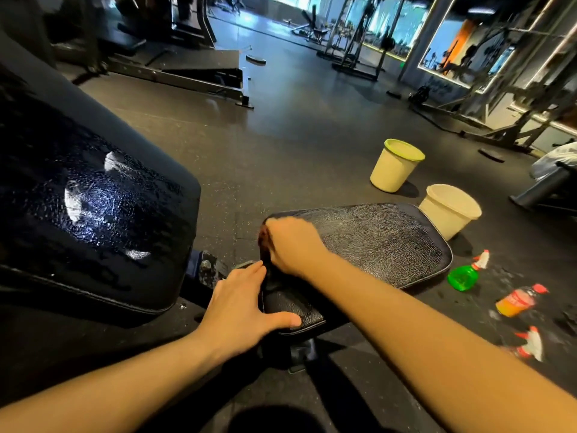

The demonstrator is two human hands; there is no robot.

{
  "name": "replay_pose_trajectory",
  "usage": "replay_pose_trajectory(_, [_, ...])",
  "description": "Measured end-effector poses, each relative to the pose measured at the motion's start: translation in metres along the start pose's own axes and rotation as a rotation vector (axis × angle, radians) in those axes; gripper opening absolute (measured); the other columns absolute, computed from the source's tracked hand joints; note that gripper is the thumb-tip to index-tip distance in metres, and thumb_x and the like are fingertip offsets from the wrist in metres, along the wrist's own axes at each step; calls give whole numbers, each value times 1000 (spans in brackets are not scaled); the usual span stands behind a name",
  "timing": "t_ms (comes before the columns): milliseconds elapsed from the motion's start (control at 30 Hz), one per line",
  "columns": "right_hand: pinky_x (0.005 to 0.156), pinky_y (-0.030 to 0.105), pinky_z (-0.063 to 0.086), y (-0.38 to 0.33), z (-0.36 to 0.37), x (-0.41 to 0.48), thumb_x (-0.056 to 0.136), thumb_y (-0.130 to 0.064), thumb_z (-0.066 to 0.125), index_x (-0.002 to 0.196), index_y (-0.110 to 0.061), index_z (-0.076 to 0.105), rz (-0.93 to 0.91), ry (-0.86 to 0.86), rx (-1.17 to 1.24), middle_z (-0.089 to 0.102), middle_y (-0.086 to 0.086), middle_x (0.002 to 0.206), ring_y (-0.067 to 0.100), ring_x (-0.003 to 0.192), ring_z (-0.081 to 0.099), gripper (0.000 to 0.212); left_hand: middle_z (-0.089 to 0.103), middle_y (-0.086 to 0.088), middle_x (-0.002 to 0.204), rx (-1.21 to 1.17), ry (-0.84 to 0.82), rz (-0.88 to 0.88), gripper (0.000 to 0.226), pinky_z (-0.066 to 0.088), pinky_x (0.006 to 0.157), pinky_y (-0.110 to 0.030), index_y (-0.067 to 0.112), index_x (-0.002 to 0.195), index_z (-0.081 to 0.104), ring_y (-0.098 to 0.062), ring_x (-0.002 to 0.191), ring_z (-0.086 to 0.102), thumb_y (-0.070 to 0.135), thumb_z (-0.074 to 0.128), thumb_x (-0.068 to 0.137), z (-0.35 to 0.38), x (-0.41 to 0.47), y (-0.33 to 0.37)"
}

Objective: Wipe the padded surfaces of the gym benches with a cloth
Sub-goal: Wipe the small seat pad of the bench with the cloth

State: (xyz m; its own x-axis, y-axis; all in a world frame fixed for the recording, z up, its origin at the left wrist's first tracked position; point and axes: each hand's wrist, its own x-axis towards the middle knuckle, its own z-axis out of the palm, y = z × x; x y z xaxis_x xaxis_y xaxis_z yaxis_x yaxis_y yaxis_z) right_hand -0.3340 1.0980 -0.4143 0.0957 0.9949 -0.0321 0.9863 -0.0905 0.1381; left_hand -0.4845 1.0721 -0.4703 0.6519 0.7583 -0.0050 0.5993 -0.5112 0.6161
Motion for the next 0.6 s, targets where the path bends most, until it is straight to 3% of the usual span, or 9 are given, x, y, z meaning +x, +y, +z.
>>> replay_pose_trajectory(67, [71, 37, 44, 9, -6, -28, 95, -29, 58, 111, -22, 63, -104, -5, -17, 70, 7, 110, 33, 102, 67, 18, 35, 8, 161, -12, 4, 6, 116, 24, 116, -35, 20, 153, 40, -14, 148, 27, 87, 66, 62, 1, -1, -1])
replay_pose_trajectory(100, [75, 37, 49, 23, -14, -32, 94, -29, 60, 113, -28, 64, -67, -1, -37, 71, 4, 112, 31, 104, 67, 20, 32, 8, 163, -11, -2, 5, 125, 24, 117, -36, 19, 155, 39, -13, 149, 25, 93, 58, 55, 1, 0, -2])
replay_pose_trajectory(167, [81, 38, 52, 61, -25, -17, 92, -26, 63, 115, -28, 66, 123, 52, -99, 71, 4, 113, 31, 103, 67, 24, 26, 8, 166, -23, 10, 1, 137, 20, 120, -36, 19, 157, 35, -12, 152, 21, 98, 44, 46, 4, 2, -4])
replay_pose_trajectory(267, [73, 37, 46, 80, -32, 24, 95, -20, 58, 115, -12, 62, 323, 147, -122, 69, 13, 110, 37, 100, 66, 22, 21, 8, 168, -29, 7, -2, 138, 17, 122, -35, 19, 160, 30, -10, 153, 16, 99, 49, 50, 9, 4, -9])
replay_pose_trajectory(367, [73, 37, 48, 26, -15, 24, 90, -19, 61, 115, -15, 64, 180, 46, -32, 70, 11, 108, 36, 100, 67, 25, 19, 7, 168, -2, 11, 6, 125, 16, 122, -36, 18, 161, 27, -13, 153, 15, 89, 64, 65, 8, 2, -10])
replay_pose_trajectory(467, [72, 35, 46, 7, -8, -20, 92, -25, 61, 114, -21, 64, -47, -14, -83, 70, 7, 108, 33, 101, 67, 22, 24, 7, 163, 14, 7, 5, 122, 20, 121, -35, 18, 160, 30, -15, 150, 19, 88, 65, 66, 6, 3, -8])
replay_pose_trajectory(533, [77, 35, 50, 34, -22, -16, 91, -25, 63, 112, -26, 68, 74, -6, -105, 71, 4, 109, 32, 102, 68, 22, 29, 9, 159, 17, 6, 9, 133, 22, 119, -33, 18, 158, 33, -13, 147, 22, 97, 51, 53, 8, 4, -8])
replay_pose_trajectory(600, [76, 36, 49, 67, -34, 14, 93, -25, 62, 111, -20, 69, 307, 67, -94, 72, 10, 109, 35, 101, 68, 20, 32, 10, 156, 4, 30, 23, 137, 23, 118, -32, 18, 157, 35, -11, 146, 24, 99, 39, 47, 10, 5, -10])
